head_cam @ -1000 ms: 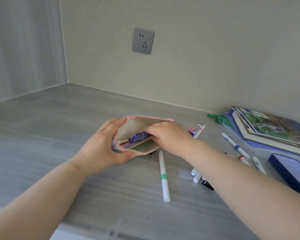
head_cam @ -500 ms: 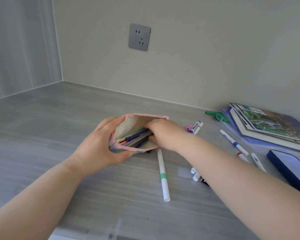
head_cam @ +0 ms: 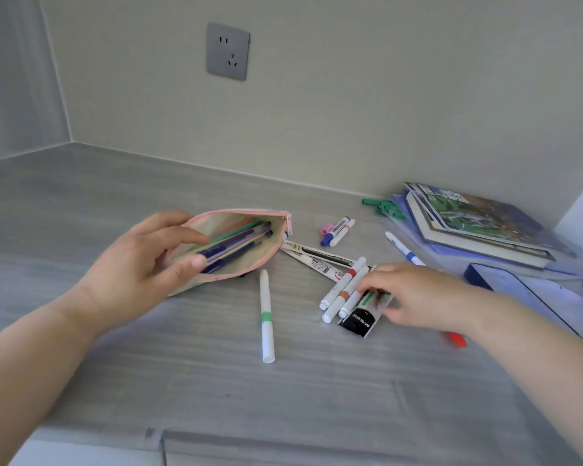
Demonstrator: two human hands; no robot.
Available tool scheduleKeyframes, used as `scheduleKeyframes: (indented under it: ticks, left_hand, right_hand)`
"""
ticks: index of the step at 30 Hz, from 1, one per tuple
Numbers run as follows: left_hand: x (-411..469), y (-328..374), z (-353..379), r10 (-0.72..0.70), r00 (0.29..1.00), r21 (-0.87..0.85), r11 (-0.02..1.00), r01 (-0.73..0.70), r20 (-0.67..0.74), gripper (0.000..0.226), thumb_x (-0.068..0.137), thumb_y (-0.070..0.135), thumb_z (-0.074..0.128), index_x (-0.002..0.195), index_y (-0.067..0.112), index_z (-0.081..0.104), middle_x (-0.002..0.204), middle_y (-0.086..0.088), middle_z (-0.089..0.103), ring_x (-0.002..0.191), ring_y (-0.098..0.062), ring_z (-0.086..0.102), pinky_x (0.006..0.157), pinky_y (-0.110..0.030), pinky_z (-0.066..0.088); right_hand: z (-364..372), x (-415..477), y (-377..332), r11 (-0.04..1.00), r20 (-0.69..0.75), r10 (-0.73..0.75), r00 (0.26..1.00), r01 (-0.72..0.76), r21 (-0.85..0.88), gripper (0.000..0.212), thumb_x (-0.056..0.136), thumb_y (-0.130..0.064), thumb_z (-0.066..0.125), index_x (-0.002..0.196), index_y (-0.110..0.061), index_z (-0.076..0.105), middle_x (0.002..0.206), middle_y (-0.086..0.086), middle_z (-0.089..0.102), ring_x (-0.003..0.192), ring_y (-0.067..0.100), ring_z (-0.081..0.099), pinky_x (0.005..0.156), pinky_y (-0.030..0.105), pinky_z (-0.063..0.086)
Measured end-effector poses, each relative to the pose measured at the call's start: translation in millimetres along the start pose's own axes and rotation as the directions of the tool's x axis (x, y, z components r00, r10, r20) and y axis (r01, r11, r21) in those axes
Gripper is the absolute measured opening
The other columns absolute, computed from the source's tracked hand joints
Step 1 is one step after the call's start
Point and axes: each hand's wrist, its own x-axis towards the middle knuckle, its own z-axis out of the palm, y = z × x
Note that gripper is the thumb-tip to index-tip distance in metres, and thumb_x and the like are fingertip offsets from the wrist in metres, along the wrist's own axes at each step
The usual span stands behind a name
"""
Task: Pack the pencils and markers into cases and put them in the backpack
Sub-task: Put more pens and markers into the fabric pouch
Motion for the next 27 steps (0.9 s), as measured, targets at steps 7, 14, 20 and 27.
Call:
scheduleKeyframes:
  ticks: [7,14,20,27]
  left_hand:
    - [2,-2,1,-0.068,0.995,0.027,0.997,0.070,-0.067,0.014,0.059,0.071,0.040,0.072,0.075,0.046,0.091,0.059,0.042,0.087,0.036,0.036,0.073,0.013,0.023]
    - [1,1,1,-0.083,0.995,0.016,0.996,0.084,-0.052,0.035,0.053,0.092,0.026,0.075,0.073,0.047,0.093,0.054,0.045,0.087,0.032,0.038,0.073,0.013,0.023]
    - [1,1,2,-0.068,0.997,0.014,0.998,0.068,-0.040,0.023,0.058,0.061,0.044,0.076,0.076,0.044,0.093,0.056,0.043,0.087,0.035,0.037,0.074,0.014,0.021]
    - [0,1,-1,-0.090,0.995,-0.104,0.991,0.087,-0.029,0.046,0.047,0.041,0.041,0.078,0.076,0.047,0.094,0.057,0.046,0.089,0.034,0.040,0.077,0.012,0.025]
  right_hand:
    - [11,-4,-2,0.995,-0.058,-0.086,0.995,0.084,-0.048,0.039,0.084,-0.008,0.045,0.119,-0.024,0.050,0.126,-0.010,0.053,0.119,0.012,0.044,0.091,0.029,0.041]
    - [14,6,2,0.979,-0.134,-0.158,0.978,0.137,-0.153,0.026,0.088,-0.017,0.047,0.111,-0.020,0.058,0.118,-0.003,0.057,0.117,0.016,0.045,0.088,0.026,0.038]
    - [13,4,2,0.992,-0.175,-0.075,0.982,0.056,-0.112,0.025,0.091,-0.018,0.044,0.114,-0.016,0.050,0.115,0.001,0.060,0.101,0.024,0.055,0.073,0.031,0.039]
    - [-35,-19,2,0.972,-0.474,0.070,0.878,0.047,0.231,0.013,0.094,-0.019,0.042,0.107,-0.015,0.042,0.075,0.009,0.062,0.071,0.028,0.055,0.061,0.032,0.039]
